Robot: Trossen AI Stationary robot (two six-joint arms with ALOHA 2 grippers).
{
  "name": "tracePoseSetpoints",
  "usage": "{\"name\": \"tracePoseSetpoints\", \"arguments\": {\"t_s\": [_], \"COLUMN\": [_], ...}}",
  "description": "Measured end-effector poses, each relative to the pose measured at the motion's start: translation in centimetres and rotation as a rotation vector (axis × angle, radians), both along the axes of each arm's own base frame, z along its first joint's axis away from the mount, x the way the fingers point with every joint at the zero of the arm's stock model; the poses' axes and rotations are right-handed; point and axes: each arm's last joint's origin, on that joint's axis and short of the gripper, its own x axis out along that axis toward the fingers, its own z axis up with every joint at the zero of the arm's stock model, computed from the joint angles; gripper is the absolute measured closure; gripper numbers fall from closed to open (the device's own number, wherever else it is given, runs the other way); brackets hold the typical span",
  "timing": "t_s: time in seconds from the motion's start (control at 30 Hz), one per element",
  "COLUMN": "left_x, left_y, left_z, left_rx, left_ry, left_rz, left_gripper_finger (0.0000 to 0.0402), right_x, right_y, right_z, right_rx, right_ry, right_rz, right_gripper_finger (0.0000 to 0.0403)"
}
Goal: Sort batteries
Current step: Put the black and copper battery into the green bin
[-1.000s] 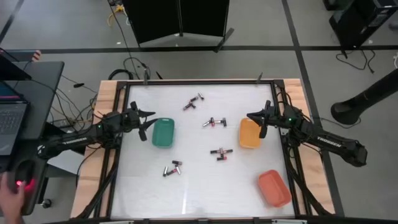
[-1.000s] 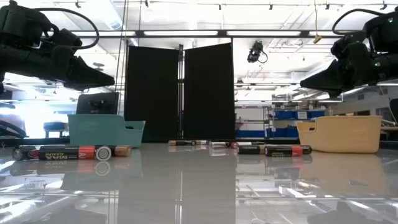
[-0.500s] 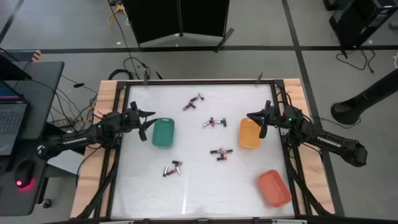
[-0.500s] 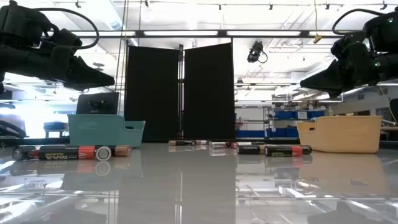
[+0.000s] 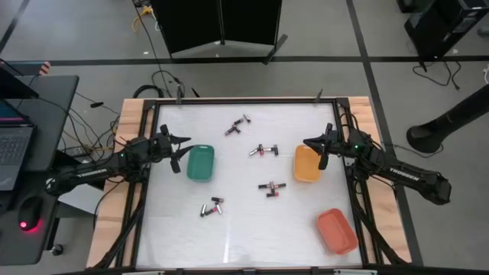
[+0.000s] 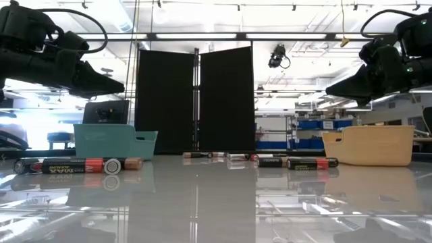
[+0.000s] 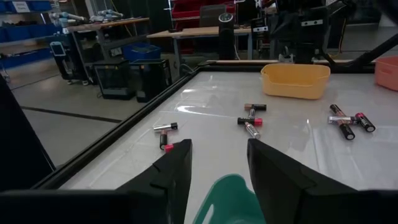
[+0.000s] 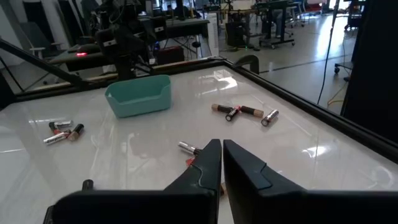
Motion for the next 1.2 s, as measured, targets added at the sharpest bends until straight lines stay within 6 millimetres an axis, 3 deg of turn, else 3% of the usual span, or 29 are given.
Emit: {"name": "tracePoseSetpoints", "arguments": {"t_s": [0.47, 0.83, 0.97, 1.13, 1.2], "left_x": [0.0, -0.1, -0.1, 0.0, 0.0], "left_y": [0.0, 0.0, 0.0, -0.1, -0.1], "left_z": [1.8, 2.1, 2.2, 2.2, 2.2], "left_rx": [0.051, 0.013, 0.015, 0.021, 0.022], "left_ry": [-0.186, -0.234, -0.244, -0.233, -0.233], "left_rz": [-0.004, -0.005, -0.005, -0.016, -0.026], "left_gripper_finger": [0.0239, 0.0241, 0.0279, 0.0384, 0.0391], "right_x": [0.0, 0.0, 0.0, 0.0, 0.0], "right_y": [0.0, 0.0, 0.0, 0.0, 0.0], "right_z": [0.0, 0.0, 0.0, 0.0, 0.0], "right_rx": [0.0, 0.0, 0.0, 0.0, 0.0], "right_ry": [0.0, 0.0, 0.0, 0.0, 0.0], "right_rz": [0.0, 0.0, 0.0, 0.0, 0.0], "right_gripper_finger": [0.0376, 0.0375, 0.0375, 0.0373, 0.0375]}}
